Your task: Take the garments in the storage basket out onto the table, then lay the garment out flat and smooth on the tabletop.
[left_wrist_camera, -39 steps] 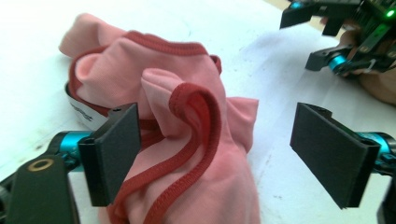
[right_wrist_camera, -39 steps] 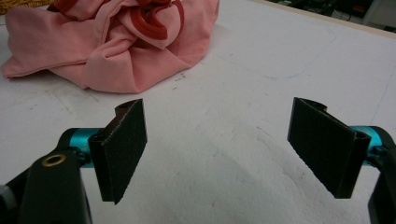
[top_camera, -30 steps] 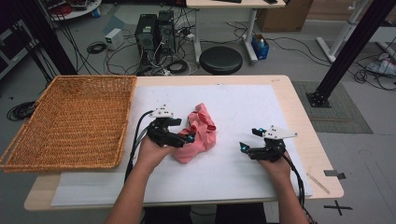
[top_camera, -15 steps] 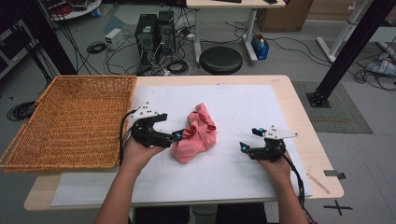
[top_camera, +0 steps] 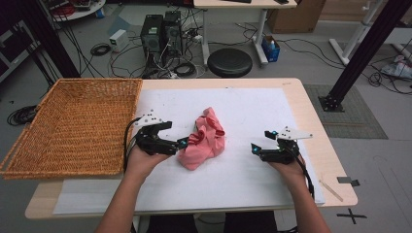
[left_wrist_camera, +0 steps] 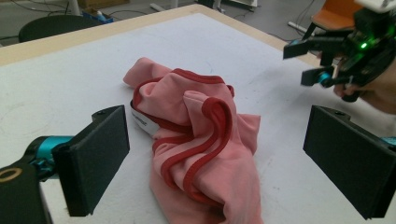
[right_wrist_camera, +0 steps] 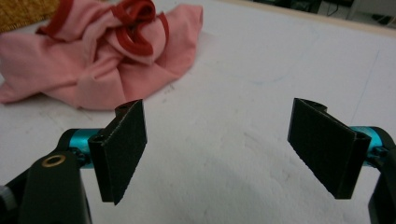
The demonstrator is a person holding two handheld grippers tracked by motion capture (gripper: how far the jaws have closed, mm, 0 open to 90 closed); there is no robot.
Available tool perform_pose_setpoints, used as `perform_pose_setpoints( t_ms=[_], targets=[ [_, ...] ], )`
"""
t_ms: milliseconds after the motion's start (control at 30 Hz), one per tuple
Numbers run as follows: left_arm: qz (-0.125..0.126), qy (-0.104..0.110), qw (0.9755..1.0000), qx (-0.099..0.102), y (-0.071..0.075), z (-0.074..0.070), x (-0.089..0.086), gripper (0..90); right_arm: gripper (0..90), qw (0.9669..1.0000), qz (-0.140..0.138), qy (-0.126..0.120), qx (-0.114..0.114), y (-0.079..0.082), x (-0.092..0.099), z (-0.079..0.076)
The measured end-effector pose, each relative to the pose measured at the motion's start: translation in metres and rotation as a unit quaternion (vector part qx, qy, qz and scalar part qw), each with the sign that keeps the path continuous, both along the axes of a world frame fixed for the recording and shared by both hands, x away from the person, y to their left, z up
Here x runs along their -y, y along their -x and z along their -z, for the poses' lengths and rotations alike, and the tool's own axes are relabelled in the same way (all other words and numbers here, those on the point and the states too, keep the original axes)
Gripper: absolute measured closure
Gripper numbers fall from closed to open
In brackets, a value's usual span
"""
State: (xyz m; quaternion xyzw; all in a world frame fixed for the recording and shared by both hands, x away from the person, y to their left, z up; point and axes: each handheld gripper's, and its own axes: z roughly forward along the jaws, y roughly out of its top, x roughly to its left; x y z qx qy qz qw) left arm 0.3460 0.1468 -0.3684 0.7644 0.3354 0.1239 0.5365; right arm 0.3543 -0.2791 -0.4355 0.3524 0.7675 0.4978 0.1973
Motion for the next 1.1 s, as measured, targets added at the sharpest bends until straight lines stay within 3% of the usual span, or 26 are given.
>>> perform_pose_setpoints(
  t_ms=[100, 200, 233, 333, 400, 600, 700, 733, 800, 1000, 1100],
  targets=[
    [-0.003, 0.003, 1.0, 0.002, 0.0, 0.0, -0.001, 7.0, 18.9, 0.9994, 0.003, -0.011, 0.033, 0.004, -0.003, -0.014],
    [-0.004, 0.006, 1.0, 0.002, 0.001, -0.001, -0.003, 7.0, 18.9, 0.9995, -0.002, -0.005, 0.032, 0.003, -0.005, -0.024],
    [-0.006, 0.007, 1.0, 0.002, 0.003, -0.002, -0.004, 7.0, 18.9, 0.9996, -0.005, 0.01, 0.025, 0.002, -0.009, -0.032],
    [-0.003, 0.011, 0.9999, 0.004, 0.003, -0.003, -0.006, 7.0, 18.9, 0.9997, -0.011, 0.017, 0.015, 0.001, -0.013, -0.039],
    [-0.003, 0.021, 0.9998, 0.003, 0.004, -0.004, -0.007, 7.0, 19.0, 0.9993, -0.026, 0.024, -0.009, -0.001, -0.02, -0.047],
    [-0.01, 0.017, 0.9998, 0.0, 0.002, -0.001, -0.009, 7.0, 18.9, 0.9978, -0.049, 0.043, -0.006, -0.008, -0.034, -0.061],
    [-0.014, 0.014, 0.9998, -0.001, 0.003, 0.001, -0.009, 7.0, 18.9, 0.9972, -0.057, 0.049, -0.005, -0.011, -0.042, -0.062],
    [-0.014, 0.016, 0.9998, 0.002, 0.003, 0.001, -0.009, 7.0, 18.9, 0.9972, -0.069, 0.026, -0.012, -0.016, -0.049, -0.06],
    [-0.014, 0.012, 0.9998, 0.002, 0.005, 0.001, -0.011, 7.0, 18.9, 0.997, -0.073, 0.016, -0.022, -0.021, -0.056, -0.054],
    [-0.021, 0.015, 0.9997, -0.004, 0.009, 0.004, -0.013, 7.0, 19.0, 0.9958, -0.078, 0.03, -0.037, -0.029, -0.08, -0.039],
    [-0.019, 0.01, 0.9998, -0.007, 0.011, 0.006, -0.01, 7.0, 24.5, 0.9952, -0.08, 0.04, -0.04, -0.034, -0.088, -0.034]
  ],
)
